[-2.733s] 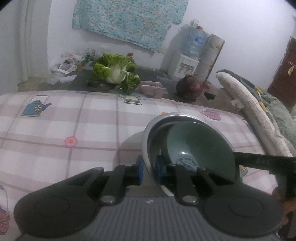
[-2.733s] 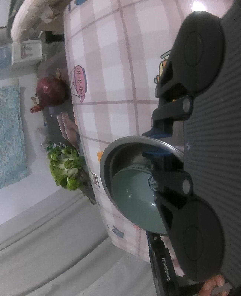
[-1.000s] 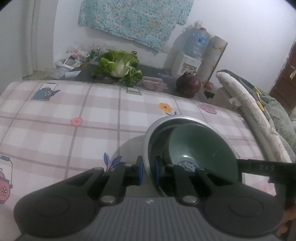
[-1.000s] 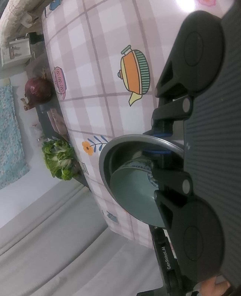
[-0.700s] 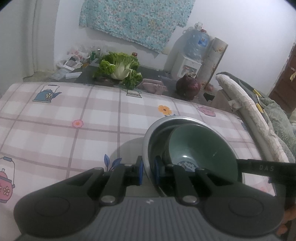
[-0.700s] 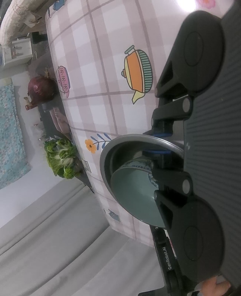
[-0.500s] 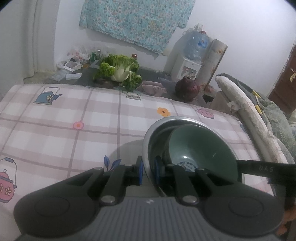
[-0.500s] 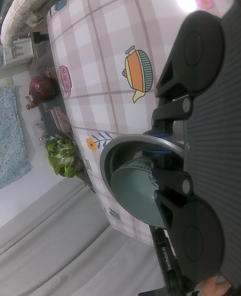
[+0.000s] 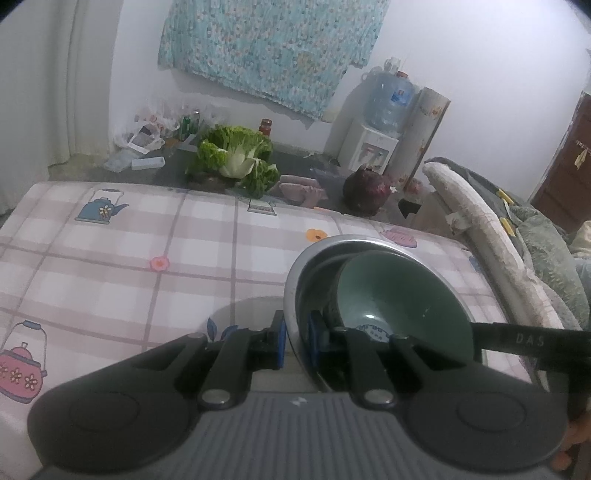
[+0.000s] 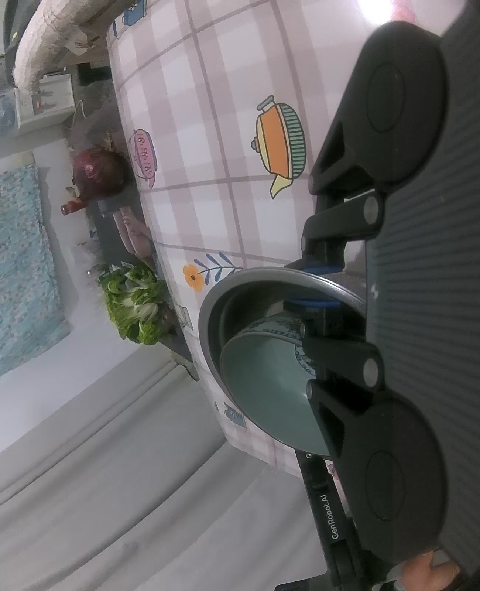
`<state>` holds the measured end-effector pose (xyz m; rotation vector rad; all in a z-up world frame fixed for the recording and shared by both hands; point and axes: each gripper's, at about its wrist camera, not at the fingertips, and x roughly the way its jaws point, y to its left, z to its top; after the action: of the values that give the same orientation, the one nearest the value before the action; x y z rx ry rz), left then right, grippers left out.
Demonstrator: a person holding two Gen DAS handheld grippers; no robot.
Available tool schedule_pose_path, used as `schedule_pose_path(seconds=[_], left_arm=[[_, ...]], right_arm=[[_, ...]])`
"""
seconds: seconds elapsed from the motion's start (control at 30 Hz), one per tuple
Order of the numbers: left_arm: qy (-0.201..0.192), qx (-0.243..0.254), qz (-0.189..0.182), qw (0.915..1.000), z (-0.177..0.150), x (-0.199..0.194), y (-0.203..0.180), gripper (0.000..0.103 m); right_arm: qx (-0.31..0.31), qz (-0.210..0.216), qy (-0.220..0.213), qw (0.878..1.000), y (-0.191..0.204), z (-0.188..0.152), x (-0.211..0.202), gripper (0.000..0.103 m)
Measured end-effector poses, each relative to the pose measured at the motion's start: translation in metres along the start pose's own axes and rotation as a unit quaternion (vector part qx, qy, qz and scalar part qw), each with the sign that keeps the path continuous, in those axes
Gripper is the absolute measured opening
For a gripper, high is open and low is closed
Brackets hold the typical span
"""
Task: Organize plates and bowls
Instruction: 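Lift and carry the steel bowl stack with both tools toward the plate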
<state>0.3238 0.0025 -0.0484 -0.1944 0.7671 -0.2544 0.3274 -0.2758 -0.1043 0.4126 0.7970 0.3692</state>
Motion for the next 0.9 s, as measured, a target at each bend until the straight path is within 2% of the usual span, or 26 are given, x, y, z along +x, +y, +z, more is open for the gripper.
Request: schedule_pose_path(seconds=[0.47,0.9], left_arm=[[-0.013,-0.003,-0.002,0.9999,-0.003,-0.031,-0.009,0.012],[-0.012,-0.003,-0.006,0.9999,-0.019,-0.059,-0.02,0.012]], right_arm=[[0.003,0.005,-0.007,1.0,0.012,-0.009,-0.027,0.014],[0.013,0.002,-0.009,1.0,0.022,-0.034,-0.062,0.014]])
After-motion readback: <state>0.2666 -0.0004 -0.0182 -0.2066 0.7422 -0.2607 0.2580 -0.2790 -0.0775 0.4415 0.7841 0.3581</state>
